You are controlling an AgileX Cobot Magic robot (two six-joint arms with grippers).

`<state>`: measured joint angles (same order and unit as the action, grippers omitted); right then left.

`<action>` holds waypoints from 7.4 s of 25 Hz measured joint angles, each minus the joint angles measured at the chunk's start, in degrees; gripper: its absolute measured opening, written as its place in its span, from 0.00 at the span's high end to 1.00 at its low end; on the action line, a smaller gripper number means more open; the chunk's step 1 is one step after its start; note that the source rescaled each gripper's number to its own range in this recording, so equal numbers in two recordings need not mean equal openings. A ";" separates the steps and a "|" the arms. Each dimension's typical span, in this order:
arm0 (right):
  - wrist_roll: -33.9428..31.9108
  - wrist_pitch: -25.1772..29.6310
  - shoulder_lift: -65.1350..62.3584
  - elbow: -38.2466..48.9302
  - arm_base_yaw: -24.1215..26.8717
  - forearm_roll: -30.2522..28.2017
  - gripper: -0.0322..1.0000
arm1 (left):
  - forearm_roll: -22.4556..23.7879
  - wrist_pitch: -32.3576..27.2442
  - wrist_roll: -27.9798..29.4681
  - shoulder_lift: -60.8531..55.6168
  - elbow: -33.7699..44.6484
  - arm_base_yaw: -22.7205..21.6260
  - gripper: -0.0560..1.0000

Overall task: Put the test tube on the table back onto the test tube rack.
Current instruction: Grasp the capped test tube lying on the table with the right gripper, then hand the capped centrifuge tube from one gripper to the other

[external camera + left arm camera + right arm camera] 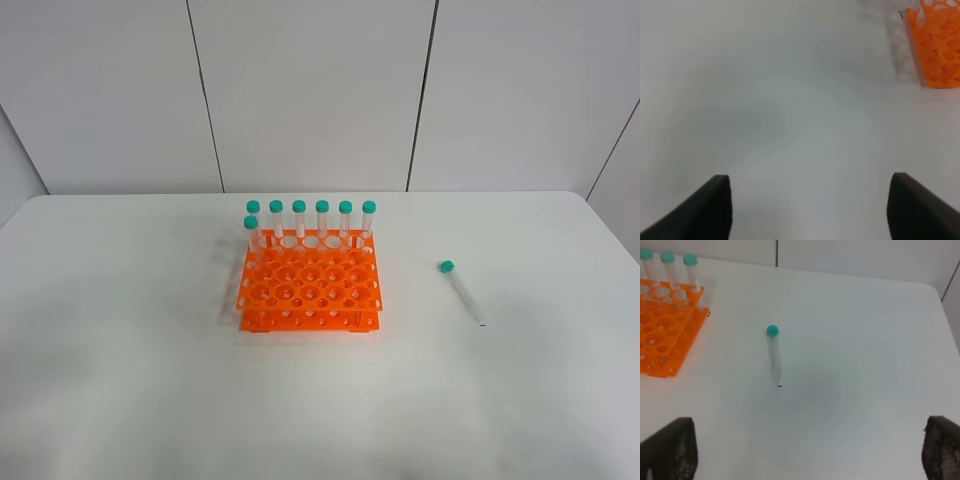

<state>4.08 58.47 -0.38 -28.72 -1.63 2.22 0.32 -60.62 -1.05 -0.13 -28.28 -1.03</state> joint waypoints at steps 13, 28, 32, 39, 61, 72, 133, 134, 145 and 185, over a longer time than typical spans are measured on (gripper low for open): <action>0.00 -0.04 0.11 -0.07 0.00 0.00 0.00 | 0.00 0.00 0.00 0.00 0.00 0.00 0.00; 0.00 -1.67 50.97 -22.86 0.00 2.33 0.00 | 0.00 0.00 0.00 0.00 0.00 0.00 0.00; 0.42 -1.85 67.76 -28.95 0.00 2.33 0.00 | 0.00 0.00 0.00 0.00 0.00 0.00 0.00; 4.49 -2.13 91.07 -39.39 0.00 2.47 0.00 | 0.00 0.00 0.00 0.00 0.00 0.00 0.00; 2.84 -12.51 112.11 -44.11 -5.13 3.06 0.00 | 0.00 0.00 0.00 0.00 0.00 0.00 0.00; 2.18 -16.20 117.51 -44.11 -5.13 3.01 0.00 | 0.00 0.00 0.00 0.00 0.00 0.00 0.00; 56.37 -7.19 71.14 -22.13 -10.62 38.90 0.95 | 0.00 0.00 0.00 0.00 0.00 0.00 0.00; 59.06 -6.50 72.14 -22.13 -10.62 42.72 0.95 | 0.00 0.00 0.00 0.00 0.00 0.00 0.00; 70.48 -11.22 79.94 -22.13 -17.79 52.70 0.95 | 0.00 0.00 0.00 0.00 0.00 0.00 0.00; 73.03 -12.36 85.57 -22.07 -20.80 61.70 0.95 | -98.10 30.55 -70.89 73.30 -10.74 17.14 0.00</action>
<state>77.11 46.11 85.19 -50.80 -22.43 63.93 -97.78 -30.07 -71.95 73.17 -39.02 16.11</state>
